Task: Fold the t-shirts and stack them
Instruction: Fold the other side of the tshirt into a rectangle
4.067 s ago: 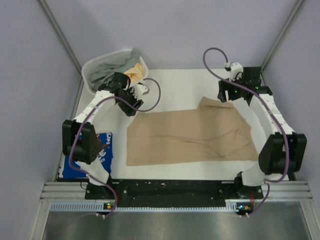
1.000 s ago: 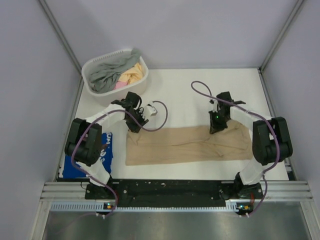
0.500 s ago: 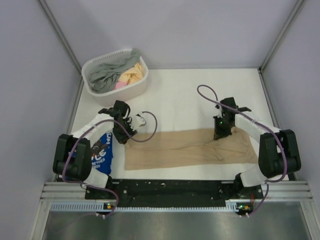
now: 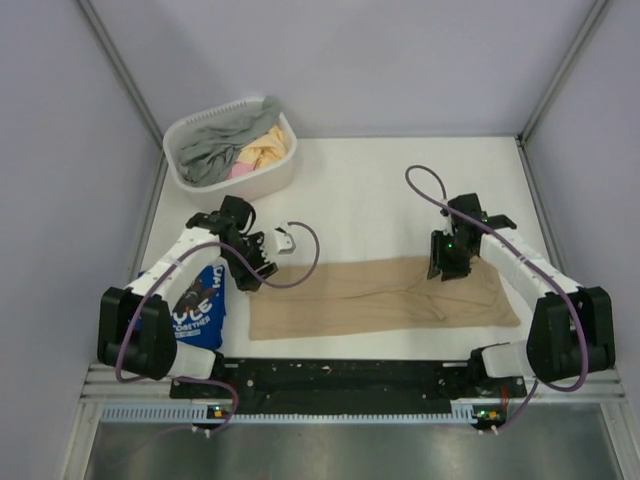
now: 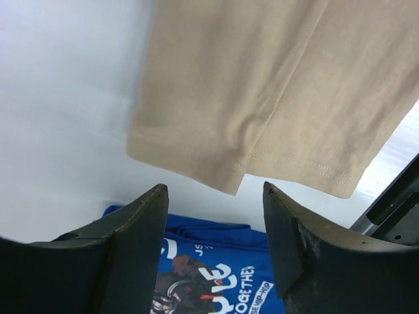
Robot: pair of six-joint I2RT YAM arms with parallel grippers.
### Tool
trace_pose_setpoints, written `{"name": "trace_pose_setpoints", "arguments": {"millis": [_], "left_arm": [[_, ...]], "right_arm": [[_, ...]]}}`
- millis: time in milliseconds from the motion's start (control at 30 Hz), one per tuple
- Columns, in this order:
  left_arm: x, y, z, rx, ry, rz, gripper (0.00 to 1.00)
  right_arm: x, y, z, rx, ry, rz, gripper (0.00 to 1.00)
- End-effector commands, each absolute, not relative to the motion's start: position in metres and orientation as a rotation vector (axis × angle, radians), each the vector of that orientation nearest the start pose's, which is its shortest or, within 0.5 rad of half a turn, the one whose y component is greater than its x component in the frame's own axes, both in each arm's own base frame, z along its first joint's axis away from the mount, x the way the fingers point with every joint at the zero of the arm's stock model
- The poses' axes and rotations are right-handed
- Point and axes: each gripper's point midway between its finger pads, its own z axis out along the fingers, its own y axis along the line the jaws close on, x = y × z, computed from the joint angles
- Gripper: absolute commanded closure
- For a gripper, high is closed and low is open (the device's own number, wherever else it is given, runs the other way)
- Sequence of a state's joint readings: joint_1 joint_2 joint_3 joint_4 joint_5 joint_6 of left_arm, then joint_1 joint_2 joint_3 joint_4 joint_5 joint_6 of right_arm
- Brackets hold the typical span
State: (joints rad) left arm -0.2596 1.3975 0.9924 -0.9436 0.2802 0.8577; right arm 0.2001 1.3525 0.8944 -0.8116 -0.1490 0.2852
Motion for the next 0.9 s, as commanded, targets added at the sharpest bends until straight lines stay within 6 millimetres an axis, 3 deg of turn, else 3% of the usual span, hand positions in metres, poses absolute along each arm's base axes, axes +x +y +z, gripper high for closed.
{"name": "trace_pose_setpoints", "arguments": {"millis": [0, 100, 200, 333, 533, 600, 700, 800, 867], "left_arm": [[0.242, -0.103, 0.091, 1.687, 2.179, -0.380, 0.33], [0.234, -0.105, 0.084, 1.809, 2.090, -0.403, 0.32], [0.237, -0.096, 0.067, 1.888, 2.059, -0.330, 0.32], [0.243, -0.092, 0.054, 1.934, 2.078, -0.315, 0.32], [0.241, -0.079, 0.032, 1.963, 2.174, -0.276, 0.38], [0.242, -0.076, 0.028, 1.954, 2.191, -0.248, 0.47], [0.246, -0.071, 0.029, 1.937, 2.209, -0.203, 0.63], [0.248, -0.072, 0.032, 1.916, 2.219, -0.192, 0.84], [0.254, -0.073, 0.035, 1.886, 2.232, -0.183, 1.00]], "right_arm": [[0.262, 0.066, 0.090, 0.174, 2.754, 0.147, 0.59], [0.269, 0.059, 0.086, 0.248, 2.723, 0.118, 0.56], [0.280, 0.065, 0.077, 0.318, 2.696, 0.200, 0.53], [0.299, 0.073, 0.067, 0.340, 2.698, 0.247, 0.53], [0.300, 0.075, 0.043, 0.299, 2.771, 0.172, 0.59], [0.298, 0.077, 0.039, 0.284, 2.787, 0.164, 0.66], [0.295, 0.074, 0.035, 0.274, 2.800, 0.148, 0.85], [0.294, 0.074, 0.040, 0.263, 2.793, 0.145, 0.99], [0.295, 0.073, 0.047, 0.258, 2.780, 0.149, 1.00]]}}
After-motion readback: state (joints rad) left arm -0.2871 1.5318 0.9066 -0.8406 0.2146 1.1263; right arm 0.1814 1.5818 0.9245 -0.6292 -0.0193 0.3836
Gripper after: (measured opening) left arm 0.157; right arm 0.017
